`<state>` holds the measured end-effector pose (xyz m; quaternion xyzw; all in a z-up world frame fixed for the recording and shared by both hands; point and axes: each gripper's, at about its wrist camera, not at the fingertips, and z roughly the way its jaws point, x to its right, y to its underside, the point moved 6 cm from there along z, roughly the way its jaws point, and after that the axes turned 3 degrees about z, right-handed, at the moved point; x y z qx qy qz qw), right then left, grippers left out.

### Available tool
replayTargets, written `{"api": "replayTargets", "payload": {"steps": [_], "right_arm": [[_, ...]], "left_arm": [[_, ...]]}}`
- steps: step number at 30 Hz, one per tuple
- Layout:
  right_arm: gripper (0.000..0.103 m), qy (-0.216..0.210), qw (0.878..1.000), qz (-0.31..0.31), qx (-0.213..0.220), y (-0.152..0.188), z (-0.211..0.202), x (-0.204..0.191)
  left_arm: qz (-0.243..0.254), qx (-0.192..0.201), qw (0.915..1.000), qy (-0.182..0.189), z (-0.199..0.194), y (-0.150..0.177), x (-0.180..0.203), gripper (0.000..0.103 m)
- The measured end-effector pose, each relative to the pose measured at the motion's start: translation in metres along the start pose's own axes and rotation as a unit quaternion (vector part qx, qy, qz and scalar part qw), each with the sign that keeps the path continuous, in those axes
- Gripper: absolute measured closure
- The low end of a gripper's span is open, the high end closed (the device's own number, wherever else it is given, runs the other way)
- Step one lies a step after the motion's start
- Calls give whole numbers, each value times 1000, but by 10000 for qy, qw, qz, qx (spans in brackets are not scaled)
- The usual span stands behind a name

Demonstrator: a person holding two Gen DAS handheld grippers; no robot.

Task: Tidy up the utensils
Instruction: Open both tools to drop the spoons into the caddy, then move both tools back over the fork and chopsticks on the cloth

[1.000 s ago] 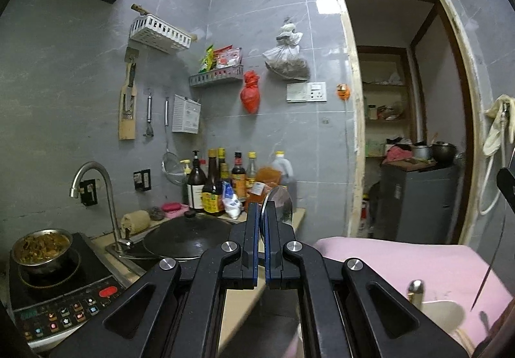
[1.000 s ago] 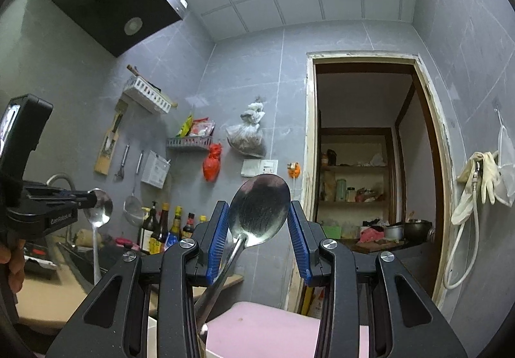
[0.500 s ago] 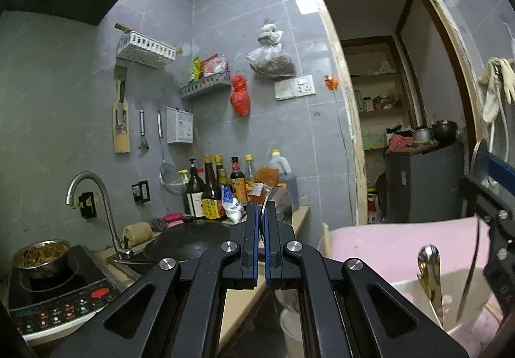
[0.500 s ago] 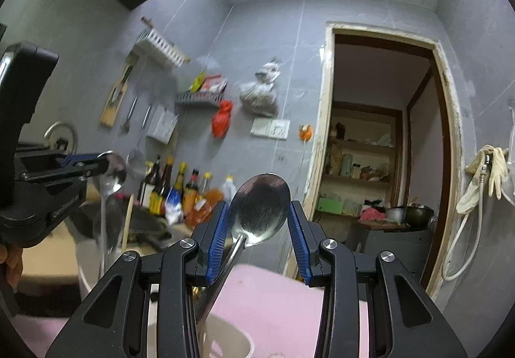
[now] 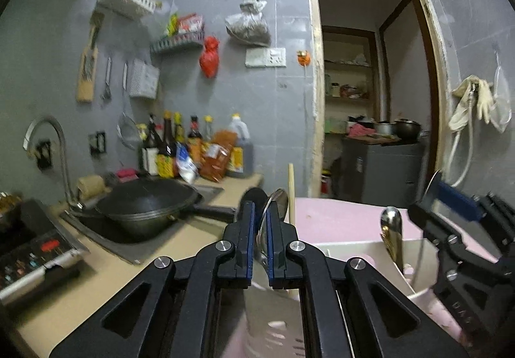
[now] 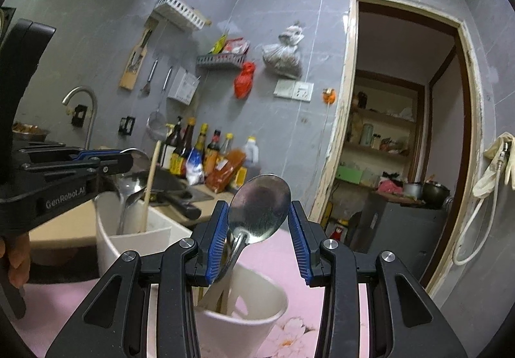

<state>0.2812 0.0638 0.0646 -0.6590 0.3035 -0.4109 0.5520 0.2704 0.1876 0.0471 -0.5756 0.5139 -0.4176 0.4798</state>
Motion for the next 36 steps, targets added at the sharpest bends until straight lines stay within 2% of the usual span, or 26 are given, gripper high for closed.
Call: {"api": "replayTargets", "payload": {"steps": [5, 8, 11, 13, 17, 19, 21, 26, 28, 33, 36], "right_arm": [[67, -138, 9997, 11, -185, 4, 0, -3], [61, -192, 9994, 123, -243, 4, -1, -1], [61, -228, 9992, 216, -246, 0, -3, 1], [56, -248, 9990, 299, -230, -4, -6, 4], [49, -213, 9985, 474, -158, -15, -16, 13], [35, -156, 9982, 576, -114, -21, -23, 21], [28, -119, 9976, 683, -45, -26, -32, 29], [13, 161, 9969, 767, 103, -35, -58, 54], [3, 286, 9961, 813, 172, -36, -71, 64], [0, 580, 9945, 814, 311, -36, -97, 88], [0, 757, 9935, 791, 325, -32, -112, 102]], "left_arm": [[-438, -288, 9974, 501, -1, 1, -3, 95], [-620, -349, 9950, 698, -3, -3, -6, 92], [-739, -306, 9936, 794, -9, -9, -7, 83], [-807, -207, 9929, 845, -15, -16, -8, 76], [-780, -113, 9933, 845, -24, -28, -5, 70], [-749, -81, 9936, 839, -29, -32, -2, 64], [-745, -29, 9936, 848, -35, -35, 3, 51], [-632, 90, 9948, 789, -49, -42, 17, 32], [-576, 145, 9954, 752, -54, -42, 24, 25], [-327, 261, 9964, 734, -68, -39, 50, 13], [-241, 280, 9962, 791, -74, -34, 64, 10]]}}
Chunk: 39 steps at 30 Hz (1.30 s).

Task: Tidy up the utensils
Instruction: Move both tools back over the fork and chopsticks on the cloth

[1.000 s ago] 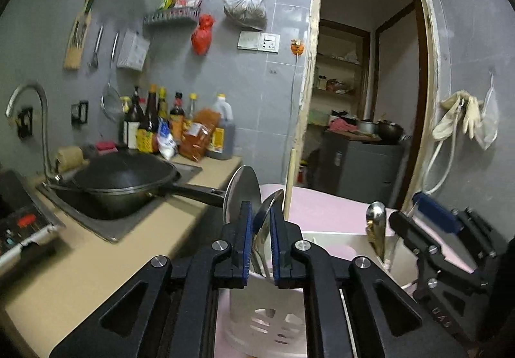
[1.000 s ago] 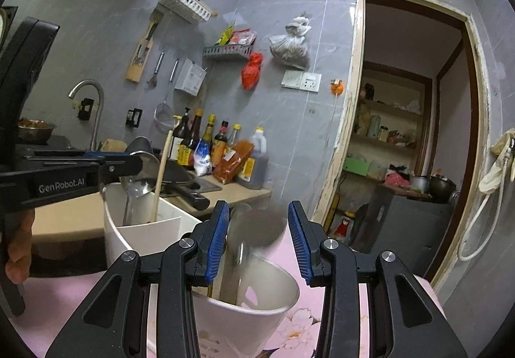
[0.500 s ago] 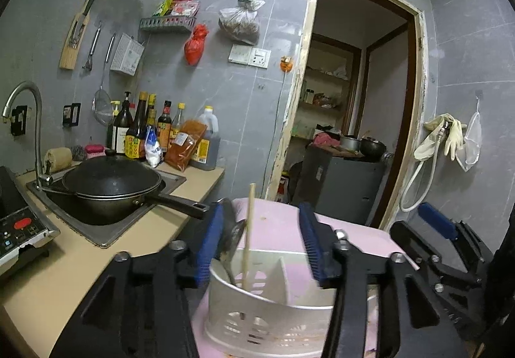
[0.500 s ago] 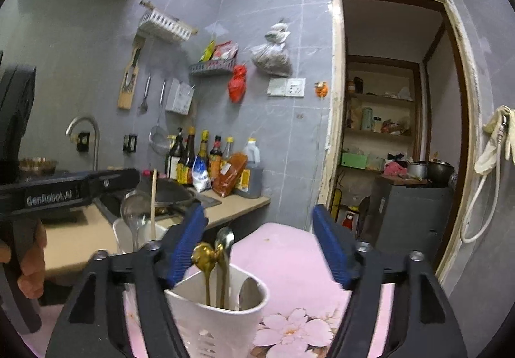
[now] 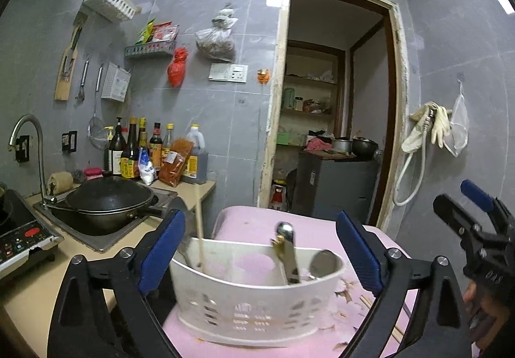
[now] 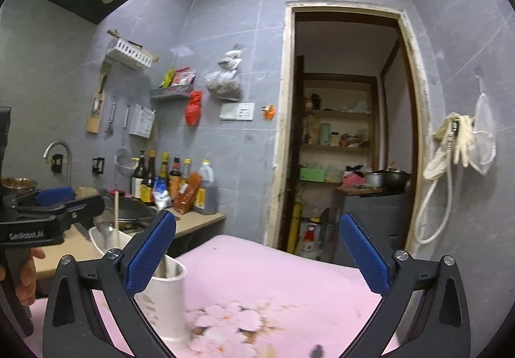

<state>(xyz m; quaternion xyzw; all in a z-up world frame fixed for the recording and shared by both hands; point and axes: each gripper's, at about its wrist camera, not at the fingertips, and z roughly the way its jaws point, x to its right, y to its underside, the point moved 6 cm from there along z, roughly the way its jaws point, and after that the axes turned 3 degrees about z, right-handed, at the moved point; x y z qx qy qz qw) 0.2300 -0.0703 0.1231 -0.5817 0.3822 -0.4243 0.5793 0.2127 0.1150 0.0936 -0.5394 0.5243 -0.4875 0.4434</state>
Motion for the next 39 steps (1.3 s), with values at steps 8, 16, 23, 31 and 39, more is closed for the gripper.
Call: {"api": "replayTargets", "payload": {"steps": [8, 16, 23, 31, 39], "right_arm": [[0, 358, 9992, -145, -130, 13, -26, 40], [0, 629, 9956, -323, -621, 43, -38, 72], [0, 564, 9889, -202, -1357, 74, -34, 93], [32, 114, 9704, 23, -2413, 115, -22, 101], [55, -228, 9481, 157, -3169, 149, -17, 101]], "left_arm": [[163, -400, 9981, 430, 4, 25, 41, 10], [349, -1010, 9910, 809, 20, 55, 80, 10], [425, -1842, 9756, 1114, 38, 82, 108, 10], [688, -2821, 9472, 1357, 61, 116, 138, 21], [753, -3609, 9151, 1633, 82, 146, 158, 54]]}}
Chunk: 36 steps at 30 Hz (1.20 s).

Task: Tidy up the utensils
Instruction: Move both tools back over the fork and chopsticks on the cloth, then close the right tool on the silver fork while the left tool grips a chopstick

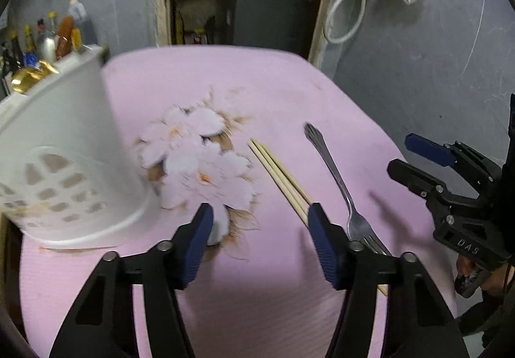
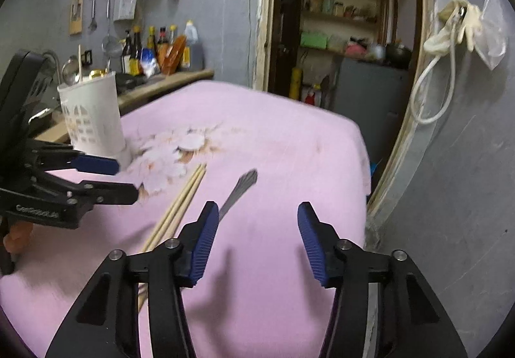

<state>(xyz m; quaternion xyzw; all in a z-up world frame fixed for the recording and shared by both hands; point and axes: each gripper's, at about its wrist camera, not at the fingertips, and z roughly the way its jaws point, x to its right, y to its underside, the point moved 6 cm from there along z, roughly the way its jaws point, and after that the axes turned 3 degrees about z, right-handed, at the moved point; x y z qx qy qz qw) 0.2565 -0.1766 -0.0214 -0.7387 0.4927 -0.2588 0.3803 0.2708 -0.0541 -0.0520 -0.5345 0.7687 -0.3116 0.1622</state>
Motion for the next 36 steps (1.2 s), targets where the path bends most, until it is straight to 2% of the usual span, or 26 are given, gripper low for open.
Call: {"api": "replayTargets", "payload": {"steps": [6, 11, 19, 24, 27, 32, 36], "right_arm": [[56, -114, 9996, 65, -237, 11, 7, 4], [56, -185, 9992, 148, -327, 12, 10, 7], [56, -204, 9984, 195, -493, 12, 18, 9], [56, -154, 9982, 256, -516, 12, 19, 12], [56, -112, 9984, 184, -529, 12, 19, 10], [56, -108, 9978, 8, -647, 11, 23, 1], [56, -177, 9970, -68, -744, 6, 28, -6]], "left_arm": [[-58, -537, 9985, 105, 29, 3, 5, 65], [-152, -534, 9984, 114, 36, -2, 2, 70], [-295, -586, 9976, 198, 41, -7, 0, 70], [-291, -602, 9973, 312, 43, -13, 6, 86], [-277, -609, 9972, 338, 43, -13, 4, 89], [-468, -640, 9955, 516, 42, -13, -2, 90], [-434, -663, 9949, 618, 39, -11, 1, 90]]}}
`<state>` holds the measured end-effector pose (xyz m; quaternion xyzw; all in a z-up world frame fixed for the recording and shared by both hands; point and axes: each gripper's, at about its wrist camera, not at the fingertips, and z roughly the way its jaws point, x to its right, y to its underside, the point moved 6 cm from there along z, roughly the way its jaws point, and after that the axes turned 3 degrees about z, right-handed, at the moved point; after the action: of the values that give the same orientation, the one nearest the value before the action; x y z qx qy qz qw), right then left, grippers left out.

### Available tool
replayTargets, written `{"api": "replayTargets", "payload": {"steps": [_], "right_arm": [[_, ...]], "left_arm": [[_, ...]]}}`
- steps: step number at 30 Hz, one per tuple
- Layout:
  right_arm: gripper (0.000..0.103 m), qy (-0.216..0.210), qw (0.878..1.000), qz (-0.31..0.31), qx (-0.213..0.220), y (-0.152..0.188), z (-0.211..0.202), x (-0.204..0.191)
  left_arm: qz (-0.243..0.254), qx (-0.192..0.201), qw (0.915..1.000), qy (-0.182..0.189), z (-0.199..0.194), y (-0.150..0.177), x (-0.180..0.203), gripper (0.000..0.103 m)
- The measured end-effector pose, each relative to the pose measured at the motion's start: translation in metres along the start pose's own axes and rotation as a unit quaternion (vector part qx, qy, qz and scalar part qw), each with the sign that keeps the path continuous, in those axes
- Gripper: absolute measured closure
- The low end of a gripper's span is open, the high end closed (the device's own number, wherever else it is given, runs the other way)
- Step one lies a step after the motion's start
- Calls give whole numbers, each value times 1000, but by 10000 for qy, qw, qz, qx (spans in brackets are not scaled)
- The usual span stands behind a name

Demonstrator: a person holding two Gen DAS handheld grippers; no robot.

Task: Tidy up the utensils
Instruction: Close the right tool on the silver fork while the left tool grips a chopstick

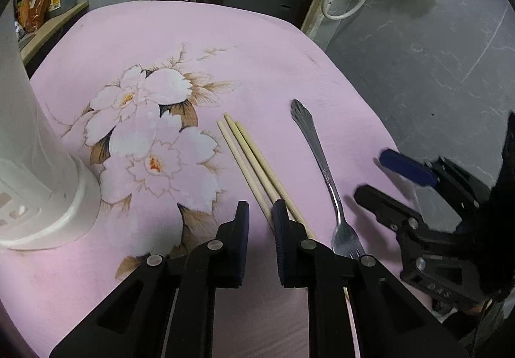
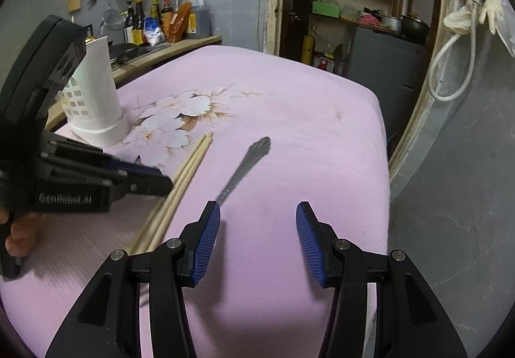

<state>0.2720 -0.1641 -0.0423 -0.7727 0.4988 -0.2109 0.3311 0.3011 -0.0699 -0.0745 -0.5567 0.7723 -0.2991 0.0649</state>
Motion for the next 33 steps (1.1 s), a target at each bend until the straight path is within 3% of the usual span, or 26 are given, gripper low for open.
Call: {"api": "replayTargets", "payload": {"steps": [7, 14, 22, 33], "right_arm": [[56, 46, 9995, -186, -256, -3, 15, -8], [55, 25, 9996, 72, -261, 1, 9, 2], [55, 120, 9995, 18, -280, 0, 11, -3], [55, 95, 9988, -148, -447, -7, 23, -14]], "left_arm": [[-159, -3, 9998, 109, 0, 1, -3, 90], [-310, -36, 9992, 237, 3, -6, -4, 90], [-171, -73, 9998, 34, 4, -10, -3, 95], [-257, -78, 9994, 223, -1, -2, -11, 96]]}}
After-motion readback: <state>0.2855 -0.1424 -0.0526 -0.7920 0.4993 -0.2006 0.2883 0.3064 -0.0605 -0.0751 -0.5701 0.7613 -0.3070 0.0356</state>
